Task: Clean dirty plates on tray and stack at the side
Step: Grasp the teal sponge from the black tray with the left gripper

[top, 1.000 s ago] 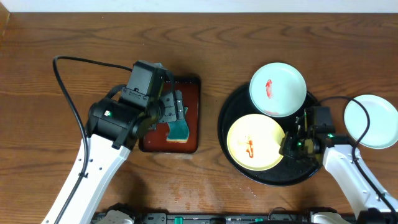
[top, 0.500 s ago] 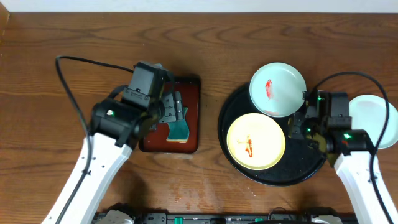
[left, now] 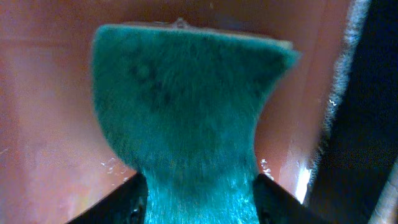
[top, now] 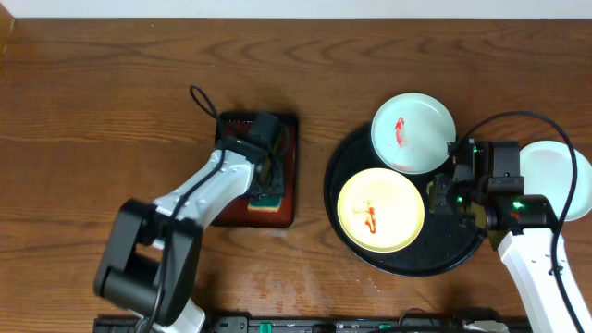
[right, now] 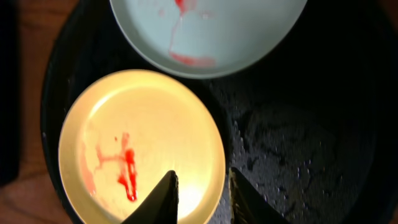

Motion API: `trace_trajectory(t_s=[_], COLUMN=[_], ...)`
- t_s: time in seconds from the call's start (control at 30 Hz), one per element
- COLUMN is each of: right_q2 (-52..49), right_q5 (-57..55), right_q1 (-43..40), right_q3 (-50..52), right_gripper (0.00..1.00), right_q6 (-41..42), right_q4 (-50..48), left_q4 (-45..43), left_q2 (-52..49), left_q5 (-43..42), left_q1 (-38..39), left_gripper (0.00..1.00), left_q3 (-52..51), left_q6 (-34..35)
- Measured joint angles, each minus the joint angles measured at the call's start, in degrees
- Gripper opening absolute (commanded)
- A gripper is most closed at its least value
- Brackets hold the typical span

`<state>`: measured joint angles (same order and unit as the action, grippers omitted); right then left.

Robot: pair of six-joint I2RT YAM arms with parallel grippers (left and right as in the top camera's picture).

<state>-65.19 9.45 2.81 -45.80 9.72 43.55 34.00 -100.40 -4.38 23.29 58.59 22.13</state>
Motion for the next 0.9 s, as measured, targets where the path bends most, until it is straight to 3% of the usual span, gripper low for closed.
trace_trajectory(t_s=[0.03,0.1,0.33,0.67,0.9], right_q2=[-0.02,-0.13,-3.87,-12.83,-23.21], right_q5=[0.00,0.00,-0.04,3.21,10.32], right_q1=[0.00,0.00,0.00,-5.90,-6.16], right_q3=[0.00,0.00,0.00,0.00,0.00], right_gripper=[0.28,0.28,0.26,0.22,0.20], right_q6=[0.00,-0.09,-0.15,-1.75,-5.99], right_q4=[1.16,1.84,2.14,-1.81,-2.67], left_q4=[-0.74,-1.92,-2.38,12.20,13.33], left_q2=[-0.90,-1.79,-2.14,-2.08,1.64], left_q5=[-0.26,-0.50,-1.07,0.74,-3.80], left_q1=[0.00,0.00,0.07,0.11,3.21], left_gripper=[0.22,0.08,0.07,0.07,0.07], left_q3=[0.00,0.00,0.39,9.99,13.60], left_q6=[-0.17,-0.11,-0.79,-3.80,-4.20])
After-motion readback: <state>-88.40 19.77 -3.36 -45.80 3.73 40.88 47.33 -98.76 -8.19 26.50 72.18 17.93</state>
